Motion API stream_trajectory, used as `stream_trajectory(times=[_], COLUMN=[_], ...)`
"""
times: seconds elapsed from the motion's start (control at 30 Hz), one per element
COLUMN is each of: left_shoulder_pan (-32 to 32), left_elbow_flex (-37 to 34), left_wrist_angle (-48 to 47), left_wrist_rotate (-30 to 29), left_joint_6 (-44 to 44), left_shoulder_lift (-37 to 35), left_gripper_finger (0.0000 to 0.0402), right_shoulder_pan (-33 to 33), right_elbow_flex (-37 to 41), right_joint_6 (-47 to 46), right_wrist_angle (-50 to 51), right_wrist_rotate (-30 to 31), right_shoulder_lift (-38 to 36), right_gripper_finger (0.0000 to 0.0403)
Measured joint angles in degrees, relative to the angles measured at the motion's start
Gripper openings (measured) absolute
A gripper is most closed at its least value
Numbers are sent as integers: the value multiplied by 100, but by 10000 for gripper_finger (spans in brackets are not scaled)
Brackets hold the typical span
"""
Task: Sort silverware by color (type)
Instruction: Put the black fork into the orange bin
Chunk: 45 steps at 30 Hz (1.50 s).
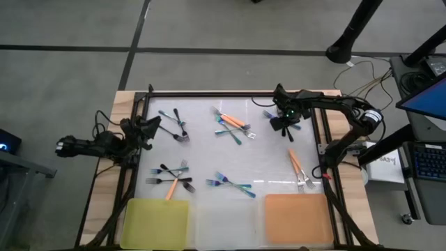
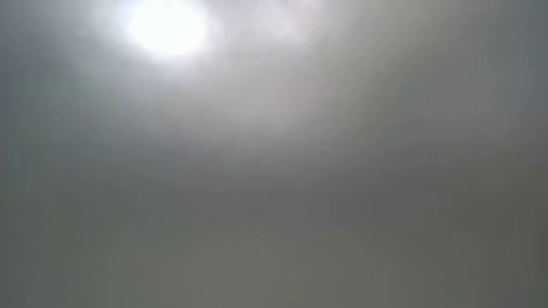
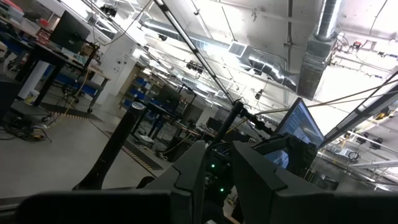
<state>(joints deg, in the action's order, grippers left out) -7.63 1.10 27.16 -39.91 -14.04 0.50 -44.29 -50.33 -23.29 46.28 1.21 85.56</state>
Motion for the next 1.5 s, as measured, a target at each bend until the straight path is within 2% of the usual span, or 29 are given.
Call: stream_trajectory(times=[0.6,1.17,1.5], left_shoulder_pan=[-1,1,1], left_elbow_flex=[0,0,0], left_wrist_angle=[-2,-1,-2], left_wrist_rotate=[-1,-1,-2], left_joint_6=[0,0,0], left_shoulder_lift=[0,1,1], left_gripper_finger=[62,62,62], right_shoulder_pan=[0,0,4], right_elbow_flex=[89,83,94], right_joint_6=[13,42,59], right_wrist_angle=[16,-120,-164], right_wrist_rotate=[-7,46,87], right_shoulder_lift=[19,389,344], right_gripper_finger=[73,71,15])
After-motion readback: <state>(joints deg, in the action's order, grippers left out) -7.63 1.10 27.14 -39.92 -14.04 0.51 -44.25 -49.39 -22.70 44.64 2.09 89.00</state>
